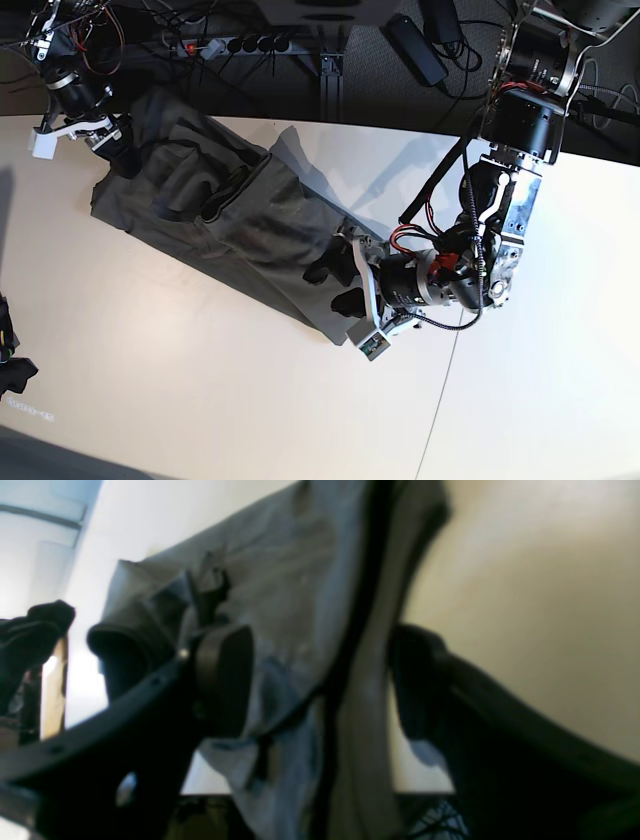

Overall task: Fold the T-shirt properly
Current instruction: 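Release the left gripper and drag the folded bundle with the right gripper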

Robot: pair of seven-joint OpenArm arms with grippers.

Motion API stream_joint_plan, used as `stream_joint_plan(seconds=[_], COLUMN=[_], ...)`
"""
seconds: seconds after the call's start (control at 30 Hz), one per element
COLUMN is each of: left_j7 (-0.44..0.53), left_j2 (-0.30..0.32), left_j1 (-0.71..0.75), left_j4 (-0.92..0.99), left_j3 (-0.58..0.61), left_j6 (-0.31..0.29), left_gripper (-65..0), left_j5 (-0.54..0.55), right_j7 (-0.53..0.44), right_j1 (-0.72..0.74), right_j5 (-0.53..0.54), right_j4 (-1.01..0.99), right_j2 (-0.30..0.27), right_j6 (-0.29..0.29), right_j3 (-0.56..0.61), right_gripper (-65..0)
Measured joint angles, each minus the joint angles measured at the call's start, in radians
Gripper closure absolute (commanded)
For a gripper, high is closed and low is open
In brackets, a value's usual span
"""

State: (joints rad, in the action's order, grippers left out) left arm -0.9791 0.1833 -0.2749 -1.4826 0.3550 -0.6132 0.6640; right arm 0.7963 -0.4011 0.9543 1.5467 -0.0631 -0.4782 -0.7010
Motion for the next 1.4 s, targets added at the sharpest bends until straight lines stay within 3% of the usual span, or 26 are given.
stream_joint_plan(seconds=[0.13,0.17,0.23,0.33,0.43,0.53,0.7,0.87,1.03,1.17,1.4], left_j7=[0.0,0.0,0.0,0.0,-0.034,-0.089,-0.092,-0.095,-0.098,-0.098,-0.096], left_j2=[0.0,0.0,0.0,0.0,0.0,0.0,0.0,0.048,0.077,0.078,0.133], left_j1=[0.0,0.0,0.0,0.0,0.0,0.002,0.002,0.002,0.006,0.006,0.018], left_j4=[0.0,0.0,0.0,0.0,0.0,0.0,0.0,0.0,0.0,0.0,0.0], left_j3=[0.0,0.0,0.0,0.0,-0.001,-0.023,-0.114,-0.179,-0.184,-0.184,-0.183], left_j6=[0.0,0.0,0.0,0.0,0.0,-0.001,-0.004,-0.004,-0.004,-0.004,-0.004], left_gripper=[-42.1,-42.1,-42.1,-42.1,-42.1,-42.1,-42.1,-42.1,-42.1,-42.1,-42.1], left_j5=[0.0,0.0,0.0,0.001,0.051,0.165,0.178,0.193,0.192,0.176,0.166], right_j7=[-0.012,-0.02,-0.027,-0.069,-0.114,-0.117,-0.102,-0.1,-0.069,0.05,0.053], right_j1=[0.002,0.002,0.003,-0.001,0.009,0.064,0.141,0.254,0.414,0.513,0.442], right_j5=[0.014,0.017,0.005,-0.024,-0.055,-0.18,-0.34,-0.346,-0.293,-0.245,-0.23], right_j4=[0.001,0.0,0.0,-0.008,-0.008,-0.01,-0.021,-0.168,-0.241,-0.126,0.105], right_j2=[0.027,0.031,0.031,0.033,0.027,-0.039,-0.232,-0.448,-0.608,-0.649,-0.624], right_j6=[0.0,0.0,0.0,0.0,0.0,0.0,0.0,0.0,0.0,0.0,0.0], right_j3=[0.02,0.022,0.023,0.026,0.028,0.031,0.034,0.072,0.246,0.375,0.514], right_gripper=[-43.1,-40.5,-27.3,0.0,0.0,0.0,0.0,0.0,0.0,0.0,0.0])
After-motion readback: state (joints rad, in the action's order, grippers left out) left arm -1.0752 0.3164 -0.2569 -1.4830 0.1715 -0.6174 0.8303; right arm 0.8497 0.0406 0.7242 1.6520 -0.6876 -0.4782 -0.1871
